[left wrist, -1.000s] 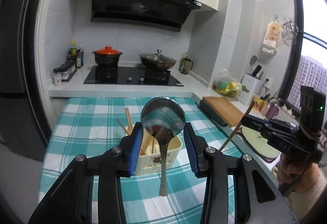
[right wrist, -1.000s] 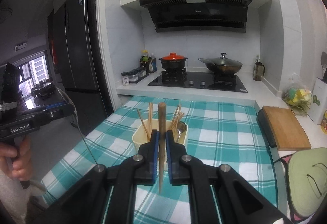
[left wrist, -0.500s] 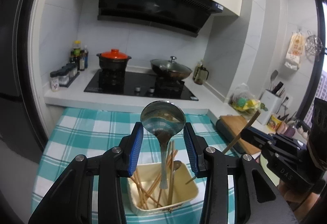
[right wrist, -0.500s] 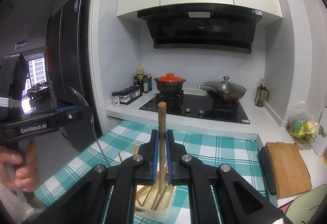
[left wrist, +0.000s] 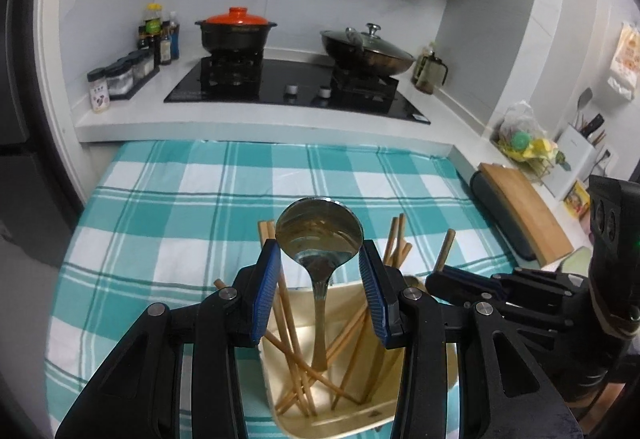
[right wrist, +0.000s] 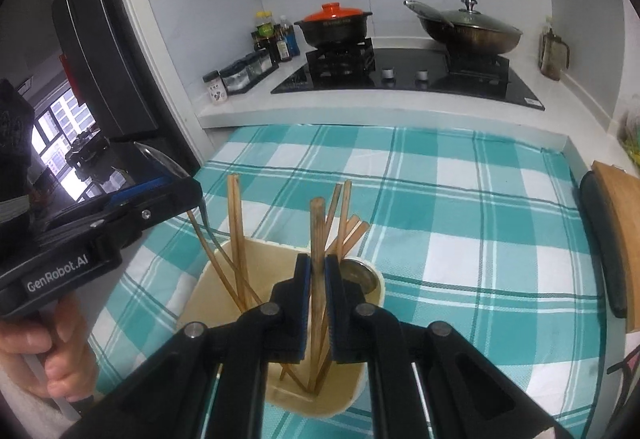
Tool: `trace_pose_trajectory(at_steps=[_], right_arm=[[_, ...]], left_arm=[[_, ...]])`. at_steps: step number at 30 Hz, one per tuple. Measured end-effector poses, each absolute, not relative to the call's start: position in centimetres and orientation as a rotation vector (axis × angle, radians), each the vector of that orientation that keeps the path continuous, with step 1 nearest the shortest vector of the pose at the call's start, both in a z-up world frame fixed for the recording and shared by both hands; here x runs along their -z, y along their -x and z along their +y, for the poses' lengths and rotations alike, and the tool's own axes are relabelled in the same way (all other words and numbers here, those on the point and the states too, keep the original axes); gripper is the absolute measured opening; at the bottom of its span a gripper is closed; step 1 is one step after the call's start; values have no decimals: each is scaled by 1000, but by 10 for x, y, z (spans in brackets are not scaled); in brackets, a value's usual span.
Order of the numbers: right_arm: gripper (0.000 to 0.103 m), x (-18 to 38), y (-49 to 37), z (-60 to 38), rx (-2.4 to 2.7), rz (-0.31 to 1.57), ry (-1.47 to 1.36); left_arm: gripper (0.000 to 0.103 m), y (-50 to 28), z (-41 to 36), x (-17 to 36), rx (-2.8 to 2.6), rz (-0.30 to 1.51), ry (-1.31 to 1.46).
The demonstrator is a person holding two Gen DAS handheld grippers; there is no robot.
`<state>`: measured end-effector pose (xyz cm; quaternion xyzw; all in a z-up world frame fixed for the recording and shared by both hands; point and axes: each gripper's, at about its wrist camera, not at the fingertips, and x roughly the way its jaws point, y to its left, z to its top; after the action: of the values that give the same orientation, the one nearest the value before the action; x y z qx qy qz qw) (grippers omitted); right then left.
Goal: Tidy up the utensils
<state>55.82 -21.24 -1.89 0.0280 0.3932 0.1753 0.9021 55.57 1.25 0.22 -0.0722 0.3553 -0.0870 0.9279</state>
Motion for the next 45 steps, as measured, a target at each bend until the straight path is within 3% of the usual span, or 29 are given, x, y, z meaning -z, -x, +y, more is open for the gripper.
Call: trace_pose_trajectory(at_steps=[6, 7, 10, 13, 15, 16, 22, 25, 29, 35, 45], right_arm=[[11, 26, -576, -202, -322, 810, -30], [16, 25, -576, -203, -316, 808, -38], [33, 12, -565, -211, -292, 771, -67], [38, -13, -535, -215, -263, 700, -48], [49, -31, -509, -216, -250, 650, -26], [57, -39, -495, -217, -246, 623, -20], [84, -70, -402, -219, -168, 482, -4], [88, -72, -365, -217, -146, 442, -22], [103, -68, -327, -206, -148, 408, -11], [103, -60, -287, -196, -121, 394, 2], [103, -54, -248, -202, -87, 421, -7]], left_arm=[[45, -562, 15, -1, 173, 730, 156], [46, -557, 17, -6, 174, 717, 155], [66, -530, 23, -24, 165, 641, 122], [84, -492, 25, -44, 142, 557, 79], [99, -461, 28, -54, 116, 507, 63], [101, -446, 28, -58, 94, 484, 55], [103, -369, 22, -64, -82, 423, 9], [103, -334, 26, -60, -66, 387, 84], [103, -307, 31, -54, -28, 460, 130], [103, -274, 8, -51, -152, 461, -56], [103, -243, 9, -56, -137, 510, 6]])
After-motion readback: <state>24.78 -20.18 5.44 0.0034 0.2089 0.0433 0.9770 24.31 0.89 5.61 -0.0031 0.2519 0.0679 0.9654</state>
